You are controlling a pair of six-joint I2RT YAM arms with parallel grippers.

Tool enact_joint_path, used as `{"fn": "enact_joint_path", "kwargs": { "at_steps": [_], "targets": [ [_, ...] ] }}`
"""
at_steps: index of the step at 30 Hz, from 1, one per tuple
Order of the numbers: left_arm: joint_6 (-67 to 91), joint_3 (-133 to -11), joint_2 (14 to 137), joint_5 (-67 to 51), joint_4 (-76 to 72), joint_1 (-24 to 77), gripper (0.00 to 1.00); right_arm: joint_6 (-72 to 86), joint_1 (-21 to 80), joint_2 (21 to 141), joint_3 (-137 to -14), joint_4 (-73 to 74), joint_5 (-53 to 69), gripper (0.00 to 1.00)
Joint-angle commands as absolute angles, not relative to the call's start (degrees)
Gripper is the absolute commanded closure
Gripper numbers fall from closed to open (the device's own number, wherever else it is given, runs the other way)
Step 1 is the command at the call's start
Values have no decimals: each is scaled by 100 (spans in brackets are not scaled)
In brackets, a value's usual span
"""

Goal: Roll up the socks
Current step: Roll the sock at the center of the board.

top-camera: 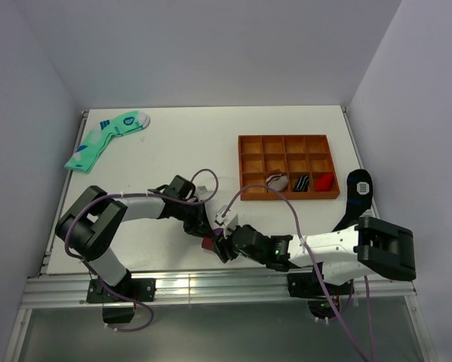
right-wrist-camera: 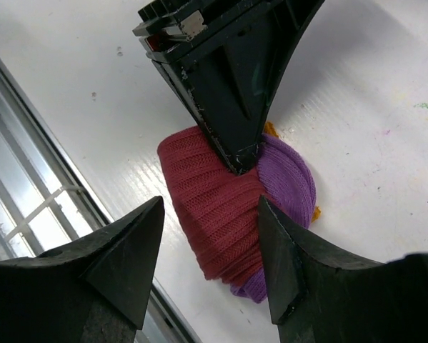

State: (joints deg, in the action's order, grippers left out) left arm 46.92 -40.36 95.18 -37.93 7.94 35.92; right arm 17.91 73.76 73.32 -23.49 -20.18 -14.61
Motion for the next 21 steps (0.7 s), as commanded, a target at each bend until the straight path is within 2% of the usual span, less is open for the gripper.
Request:
{"fn": "enact_joint_path", "kwargs": {
  "at_steps": [1, 21],
  "targets": [
    [4245, -3911, 9896, -2909, 1459, 3577, 100, 1740, 7479, 7523, -2548, -2005, -1687, 38],
    [4043, -4236, 10055, -3181, 1758, 3164, 100, 2065, 8156, 9070, -3436, -976, -2768, 39]
  ]
}}
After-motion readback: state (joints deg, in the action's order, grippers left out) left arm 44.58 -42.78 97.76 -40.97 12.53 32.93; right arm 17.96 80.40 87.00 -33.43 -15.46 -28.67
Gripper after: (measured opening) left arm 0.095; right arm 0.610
